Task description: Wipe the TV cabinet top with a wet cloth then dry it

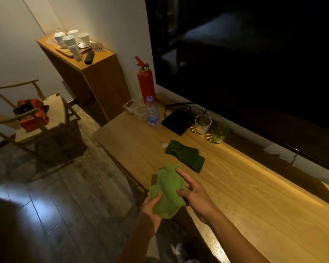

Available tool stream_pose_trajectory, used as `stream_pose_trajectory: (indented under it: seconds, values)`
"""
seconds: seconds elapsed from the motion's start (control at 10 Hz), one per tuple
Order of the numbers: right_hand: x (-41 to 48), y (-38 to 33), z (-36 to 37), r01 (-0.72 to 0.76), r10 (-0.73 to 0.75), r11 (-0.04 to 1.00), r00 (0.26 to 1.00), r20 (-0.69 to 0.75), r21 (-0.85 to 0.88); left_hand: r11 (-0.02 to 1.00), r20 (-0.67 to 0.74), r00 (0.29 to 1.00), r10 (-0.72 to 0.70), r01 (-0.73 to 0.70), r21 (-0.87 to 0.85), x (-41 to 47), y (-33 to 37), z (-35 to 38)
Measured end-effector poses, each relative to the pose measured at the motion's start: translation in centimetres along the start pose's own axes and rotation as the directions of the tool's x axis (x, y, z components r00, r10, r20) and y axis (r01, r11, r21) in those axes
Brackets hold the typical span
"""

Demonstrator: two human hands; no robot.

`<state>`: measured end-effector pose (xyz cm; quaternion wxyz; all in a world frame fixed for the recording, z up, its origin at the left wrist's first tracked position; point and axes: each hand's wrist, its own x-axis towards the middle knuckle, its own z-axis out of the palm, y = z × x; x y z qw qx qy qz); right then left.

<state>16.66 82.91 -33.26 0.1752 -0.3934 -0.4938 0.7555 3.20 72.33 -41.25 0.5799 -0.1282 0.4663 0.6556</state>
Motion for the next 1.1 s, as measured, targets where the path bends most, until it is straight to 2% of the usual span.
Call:
stream_pose_trajectory:
  seconds: [0.1,0.2,0.3,0.4,0.5,0.6,0.7,0.8,0.9,1.0,1.1]
  values:
    - [3.5,0.8,-1.7,-0.052,0.049,0.998,0.996,-0.070,-0.041,0.946,-0.070,0.990,0.125,-0.098,0.308,3.1,4.1,1.1]
    - [6.2,2.2,-2.8,-0.074,0.058,0.987,0.991,-0.121,-0.140,0.817,-0.018,0.986,0.166,-0.127,0.562,6.3,7.5,1.8]
    - [8.5,3.8,-2.8,-0.080,0.030,0.967,0.979,-0.203,-0.242,0.620,0.043,0.982,0.183,-0.149,0.770,9.4,9.9,3.1]
    - [9.9,5.2,-2.0,-0.153,0.054,0.920,0.962,-0.268,-0.362,0.359,0.097,0.975,0.199,-0.164,0.919,12.3,10.5,3.1]
    - [10.3,7.2,-0.7,-0.235,0.083,0.845,0.945,-0.316,-0.481,0.056,0.183,0.979,0.091,-0.188,0.980,14.0,10.4,2.1]
    - [10.4,8.8,0.2,-0.311,0.120,0.779,0.926,-0.357,-0.545,-0.285,0.327,0.945,0.011,-0.310,0.907,14.9,10.2,1.1]
    - [9.7,9.3,0.6,-0.330,0.111,0.757,0.915,-0.387,-0.564,-0.511,0.382,0.924,-0.024,-0.340,0.790,14.8,9.9,0.4]
    - [7.7,9.1,0.5,-0.373,0.153,0.736,0.904,-0.398,-0.565,-0.686,0.388,0.920,-0.062,-0.322,0.652,13.3,8.9,0.0]
    - [4.2,8.1,-0.9,-0.357,0.115,0.695,0.912,-0.394,-0.624,-0.764,0.433,0.891,-0.139,-0.375,0.526,10.9,7.2,0.8]
    - [-0.4,7.6,-3.5,-0.366,0.052,0.615,0.903,-0.427,-0.698,-0.723,0.491,0.850,-0.192,-0.460,0.515,8.1,4.2,1.9]
    - [-6.4,7.6,-6.7,-0.431,0.011,0.618,0.841,-0.541,-0.658,-0.684,0.568,0.778,-0.268,-0.569,0.457,4.7,0.3,3.7]
